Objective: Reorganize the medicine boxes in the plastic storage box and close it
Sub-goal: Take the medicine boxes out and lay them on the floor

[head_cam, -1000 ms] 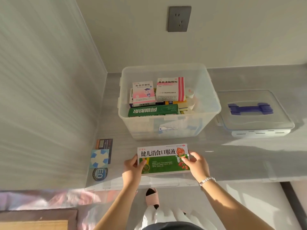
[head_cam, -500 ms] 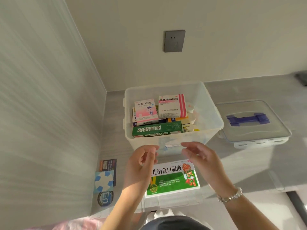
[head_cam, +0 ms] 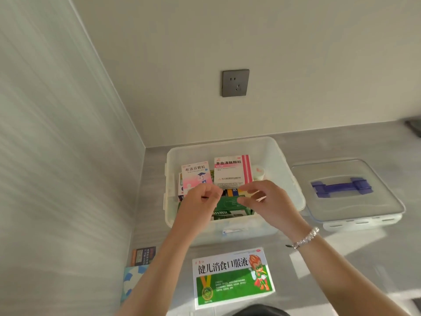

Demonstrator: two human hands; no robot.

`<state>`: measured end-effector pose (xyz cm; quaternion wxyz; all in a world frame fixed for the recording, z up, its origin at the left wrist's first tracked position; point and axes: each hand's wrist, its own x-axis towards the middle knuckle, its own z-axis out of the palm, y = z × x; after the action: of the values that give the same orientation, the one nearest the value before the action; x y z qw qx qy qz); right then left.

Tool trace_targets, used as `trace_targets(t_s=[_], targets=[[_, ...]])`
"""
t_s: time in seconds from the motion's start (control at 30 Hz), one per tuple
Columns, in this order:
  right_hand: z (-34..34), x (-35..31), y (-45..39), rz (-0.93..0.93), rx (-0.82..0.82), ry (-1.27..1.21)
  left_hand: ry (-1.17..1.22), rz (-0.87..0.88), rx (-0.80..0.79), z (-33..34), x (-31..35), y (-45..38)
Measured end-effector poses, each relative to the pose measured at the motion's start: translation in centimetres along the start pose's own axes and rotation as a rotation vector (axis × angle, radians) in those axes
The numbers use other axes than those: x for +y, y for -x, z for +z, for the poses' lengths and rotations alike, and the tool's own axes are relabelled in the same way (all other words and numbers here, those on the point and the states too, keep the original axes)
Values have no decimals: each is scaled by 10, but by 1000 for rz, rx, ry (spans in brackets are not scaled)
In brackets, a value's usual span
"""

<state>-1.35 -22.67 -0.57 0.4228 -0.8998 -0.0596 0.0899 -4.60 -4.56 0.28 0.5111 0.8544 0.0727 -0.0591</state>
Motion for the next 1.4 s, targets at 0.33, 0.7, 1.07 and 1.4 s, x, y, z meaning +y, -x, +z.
trace_targets(t_s=[0.33,0.7,1.07,1.4], targets=[[12,16,-55,3,-404,336,135,-225,36,-3,-16,-19],[-46,3,-30,-83,-147,104,-24,-47,203,-14,-13,-2],[-75,-15,42,4,-61,-415,399,-60,325,-36,16,64],[5,58,86,276,-100,-388,350,-443,349,14,-85,117]])
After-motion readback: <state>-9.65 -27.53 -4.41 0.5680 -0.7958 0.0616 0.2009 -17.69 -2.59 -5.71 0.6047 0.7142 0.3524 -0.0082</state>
